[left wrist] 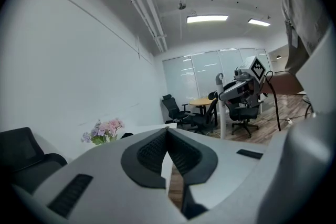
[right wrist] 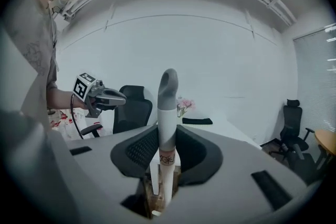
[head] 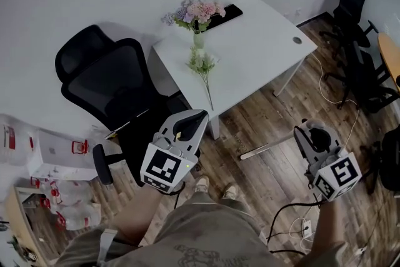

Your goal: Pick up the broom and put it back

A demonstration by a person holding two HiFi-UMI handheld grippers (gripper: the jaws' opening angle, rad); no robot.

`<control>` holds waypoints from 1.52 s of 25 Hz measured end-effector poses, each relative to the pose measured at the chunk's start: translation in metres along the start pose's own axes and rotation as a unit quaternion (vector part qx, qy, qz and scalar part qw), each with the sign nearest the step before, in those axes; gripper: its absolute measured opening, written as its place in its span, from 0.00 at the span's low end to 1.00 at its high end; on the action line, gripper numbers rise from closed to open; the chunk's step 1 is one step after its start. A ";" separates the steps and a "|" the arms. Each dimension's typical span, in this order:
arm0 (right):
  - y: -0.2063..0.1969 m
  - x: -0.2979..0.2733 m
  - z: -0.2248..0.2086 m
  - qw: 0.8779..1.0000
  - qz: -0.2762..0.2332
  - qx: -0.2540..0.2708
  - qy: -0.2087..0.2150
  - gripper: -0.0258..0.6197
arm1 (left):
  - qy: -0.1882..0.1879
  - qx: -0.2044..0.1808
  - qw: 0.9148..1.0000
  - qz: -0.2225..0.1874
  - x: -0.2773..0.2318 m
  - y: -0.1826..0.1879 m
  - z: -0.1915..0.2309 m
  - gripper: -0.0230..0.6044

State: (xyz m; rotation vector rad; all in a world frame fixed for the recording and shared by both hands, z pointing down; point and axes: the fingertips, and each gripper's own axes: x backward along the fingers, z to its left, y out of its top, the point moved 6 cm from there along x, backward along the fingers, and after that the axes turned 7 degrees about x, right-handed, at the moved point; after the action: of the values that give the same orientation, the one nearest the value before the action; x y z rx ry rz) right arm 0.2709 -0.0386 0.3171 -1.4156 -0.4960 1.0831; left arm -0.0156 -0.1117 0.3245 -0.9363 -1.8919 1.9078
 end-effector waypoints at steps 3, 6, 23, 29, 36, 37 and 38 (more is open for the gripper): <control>-0.009 -0.025 -0.002 0.999 0.018 0.024 0.037 0.23 | 0.008 -0.004 1.000 0.010 -0.007 -0.010 0.006 0.06; -0.025 -0.048 -0.008 0.998 0.025 0.027 0.055 0.23 | 0.018 0.001 0.999 0.030 -0.014 -0.028 0.008 0.06; -0.162 -0.169 0.040 0.981 0.122 0.037 0.147 0.22 | 0.037 0.060 0.989 0.132 -0.034 -0.156 0.026 0.06; -0.189 -0.209 0.055 0.977 0.139 0.029 0.157 0.23 | 0.044 0.075 0.985 0.149 -0.028 -0.178 0.041 0.06; -0.179 -0.264 0.062 0.978 0.125 0.032 0.165 0.23 | 0.058 0.091 0.981 0.160 -0.025 -0.188 0.060 0.06; -0.178 -0.272 0.063 0.978 0.124 0.033 0.162 0.23 | 0.059 0.093 0.981 0.160 -0.025 -0.188 0.062 0.06; -0.177 -0.280 0.063 0.979 0.123 0.034 0.159 0.23 | 0.061 0.095 0.981 0.159 -0.025 -0.188 0.064 0.06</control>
State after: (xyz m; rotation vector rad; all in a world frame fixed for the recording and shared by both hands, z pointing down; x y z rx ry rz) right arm 0.1398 -0.2034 0.5804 -1.5809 -0.0538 1.0302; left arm -0.0802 -0.1597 0.5077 -1.3226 -1.5314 2.1055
